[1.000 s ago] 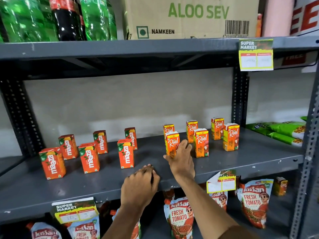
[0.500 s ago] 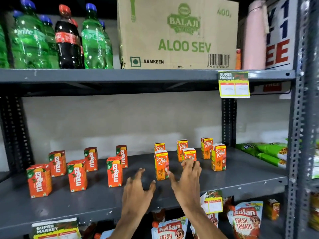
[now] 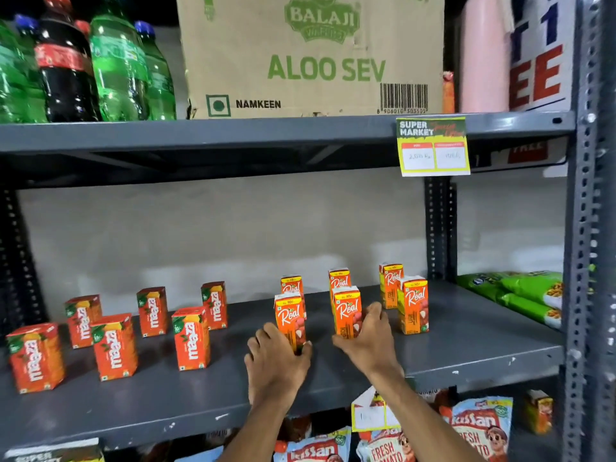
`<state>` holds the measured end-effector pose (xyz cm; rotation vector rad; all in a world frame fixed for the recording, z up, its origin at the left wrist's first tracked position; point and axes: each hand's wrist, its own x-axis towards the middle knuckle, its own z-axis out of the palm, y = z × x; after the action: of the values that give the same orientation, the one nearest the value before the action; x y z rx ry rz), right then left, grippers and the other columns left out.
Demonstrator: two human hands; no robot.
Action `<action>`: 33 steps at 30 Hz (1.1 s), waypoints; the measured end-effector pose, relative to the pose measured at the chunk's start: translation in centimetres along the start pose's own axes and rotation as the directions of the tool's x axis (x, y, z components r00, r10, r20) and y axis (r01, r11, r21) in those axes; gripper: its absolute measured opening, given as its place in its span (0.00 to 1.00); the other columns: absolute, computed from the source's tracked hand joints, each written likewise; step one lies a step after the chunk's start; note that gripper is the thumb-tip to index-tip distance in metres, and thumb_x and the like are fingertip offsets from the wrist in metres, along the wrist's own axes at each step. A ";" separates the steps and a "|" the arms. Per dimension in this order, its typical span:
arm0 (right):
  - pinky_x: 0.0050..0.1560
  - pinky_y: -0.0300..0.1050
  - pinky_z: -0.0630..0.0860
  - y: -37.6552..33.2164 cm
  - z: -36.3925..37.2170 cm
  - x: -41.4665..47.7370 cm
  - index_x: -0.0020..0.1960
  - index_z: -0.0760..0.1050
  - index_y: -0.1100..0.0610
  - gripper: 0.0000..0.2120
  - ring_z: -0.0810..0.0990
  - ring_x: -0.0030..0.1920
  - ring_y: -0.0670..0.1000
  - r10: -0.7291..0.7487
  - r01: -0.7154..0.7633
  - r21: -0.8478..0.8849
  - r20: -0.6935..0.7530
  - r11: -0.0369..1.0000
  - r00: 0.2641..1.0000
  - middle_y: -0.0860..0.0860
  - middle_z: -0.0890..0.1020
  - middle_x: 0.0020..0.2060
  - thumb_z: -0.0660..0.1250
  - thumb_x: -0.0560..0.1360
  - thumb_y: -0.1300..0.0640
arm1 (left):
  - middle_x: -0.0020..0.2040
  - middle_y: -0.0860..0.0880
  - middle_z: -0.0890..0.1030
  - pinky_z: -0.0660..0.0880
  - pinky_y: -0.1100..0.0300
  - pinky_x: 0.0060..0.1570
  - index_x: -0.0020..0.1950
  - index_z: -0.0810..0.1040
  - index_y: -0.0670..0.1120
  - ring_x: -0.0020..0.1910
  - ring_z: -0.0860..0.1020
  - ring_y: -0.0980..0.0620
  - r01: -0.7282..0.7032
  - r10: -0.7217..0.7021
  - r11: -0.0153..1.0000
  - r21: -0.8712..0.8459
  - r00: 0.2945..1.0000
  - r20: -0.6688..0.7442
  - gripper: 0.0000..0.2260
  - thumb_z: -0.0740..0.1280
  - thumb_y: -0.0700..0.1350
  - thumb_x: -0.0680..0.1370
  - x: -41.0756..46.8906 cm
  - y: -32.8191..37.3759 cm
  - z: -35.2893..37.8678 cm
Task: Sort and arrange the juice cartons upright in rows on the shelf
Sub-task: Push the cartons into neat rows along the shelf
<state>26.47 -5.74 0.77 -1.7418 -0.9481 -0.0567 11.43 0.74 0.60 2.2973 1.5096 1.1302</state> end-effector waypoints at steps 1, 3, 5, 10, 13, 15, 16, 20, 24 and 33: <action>0.47 0.44 0.77 0.1 0.0 0.0 0.54 0.61 0.52 0.34 0.76 0.52 0.53 -0.003 0.003 0.002 -0.004 1.000 1.000 0.52 0.71 0.50 0.81 0.60 0.50 | 0.61 0.46 0.72 0.67 0.50 0.59 0.61 0.63 0.45 0.62 0.69 0.46 -0.019 0.019 1.000 0.018 1.000 -0.006 0.29 0.64 0.64 0.72 -0.1 0.0 0.1; 0.45 0.41 0.73 0.1 0.0 0.0 0.53 0.60 0.52 0.33 0.75 0.52 0.51 -0.019 0.019 0.000 -0.009 1.000 1.000 0.51 0.70 0.49 0.81 0.61 0.50 | 0.62 0.46 0.72 0.67 0.50 0.60 0.62 0.62 0.46 0.63 0.69 0.46 -0.039 0.039 0.998 0.044 0.999 -0.005 0.29 0.63 0.65 0.73 0.0 0.0 0.2; 0.46 0.40 0.72 0.1 0.0 -0.2 0.53 0.60 0.51 0.33 0.74 0.52 0.51 -0.040 0.039 -0.008 -0.011 0.999 0.999 0.51 0.70 0.50 0.80 0.62 0.49 | 0.64 0.45 0.71 0.67 0.49 0.61 0.64 0.61 0.46 0.64 0.68 0.45 -0.053 0.054 0.996 0.076 0.999 0.000 0.30 0.62 0.66 0.73 0.1 -0.1 0.4; 0.48 0.40 0.71 -0.1 -0.2 -0.4 0.56 0.63 0.56 0.31 0.75 0.57 0.55 -0.039 0.039 -0.028 -0.026 0.999 0.999 0.57 0.74 0.55 0.80 0.64 0.51 | 0.68 0.43 0.69 0.67 0.47 0.63 0.69 0.58 0.47 0.67 0.66 0.43 -0.062 0.058 0.984 0.168 0.998 0.032 0.35 0.57 0.70 0.72 0.2 -0.3 0.9; 0.53 0.46 0.75 -0.3 -0.4 -0.6 0.58 0.64 0.57 0.31 0.75 0.59 0.56 -0.034 0.033 -0.030 -0.022 0.999 0.999 0.58 0.75 0.57 0.79 0.65 0.51 | 0.69 0.43 0.67 0.66 0.47 0.63 0.70 0.57 0.47 0.68 0.65 0.42 -0.056 0.048 0.977 0.208 0.998 0.041 0.37 0.55 0.72 0.72 0.3 -0.4 0.9; 0.55 0.47 0.75 -0.4 -0.5 -0.7 0.58 0.64 0.57 0.31 0.75 0.60 0.57 -0.033 0.033 -0.031 -0.016 0.999 0.999 0.58 0.74 0.57 0.79 0.65 0.51 | 0.69 0.43 0.67 0.67 0.47 0.63 0.70 0.57 0.47 0.68 0.66 0.42 -0.056 0.047 0.973 0.224 0.998 0.046 0.37 0.55 0.72 0.72 0.2 -0.3 0.9; 0.54 0.47 0.75 -0.5 -0.6 -0.7 0.58 0.64 0.57 0.31 0.75 0.60 0.57 -0.034 0.033 -0.032 -0.015 0.999 0.999 0.58 0.74 0.57 0.79 0.65 0.51 | 0.69 0.43 0.67 0.67 0.47 0.63 0.70 0.57 0.47 0.67 0.66 0.42 -0.058 0.048 0.971 0.232 0.998 0.049 0.37 0.55 0.72 0.72 0.2 -0.3 0.9; 0.55 0.48 0.76 -0.7 -0.7 -0.9 0.60 0.64 0.58 0.32 0.74 0.61 0.58 -0.042 0.041 -0.056 -0.014 0.998 0.999 0.59 0.74 0.59 0.79 0.66 0.51 | 0.70 0.43 0.67 0.67 0.47 0.63 0.71 0.56 0.47 0.68 0.65 0.42 -0.060 0.042 0.961 0.269 0.997 0.069 0.38 0.53 0.72 0.72 0.1 -0.2 0.9; 0.56 0.50 0.77 -0.9 -0.7 -1.0 0.62 0.64 0.59 0.33 0.74 0.61 0.59 -0.038 0.037 -0.068 -0.011 0.997 0.999 0.60 0.74 0.60 0.78 0.66 0.51 | 0.70 0.42 0.66 0.67 0.47 0.63 0.72 0.56 0.47 0.68 0.65 0.41 -0.059 0.040 0.957 0.285 0.997 0.072 0.39 0.53 0.73 0.71 0.1 -0.3 1.0; 0.59 0.52 0.75 -0.8 -1.2 -1.0 0.64 0.63 0.58 0.37 0.72 0.63 0.58 -0.036 0.037 -0.048 0.025 0.998 0.999 0.58 0.72 0.61 0.79 0.65 0.47 | 0.62 0.44 0.71 0.70 0.52 0.59 0.62 0.63 0.44 0.61 0.70 0.46 0.005 -0.007 0.975 0.223 1.000 0.010 0.39 0.59 0.74 0.67 -0.4 0.4 0.1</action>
<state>25.77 -7.20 1.39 -1.7733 -1.0040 -0.0827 11.72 0.20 0.54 2.4332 1.7171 0.9905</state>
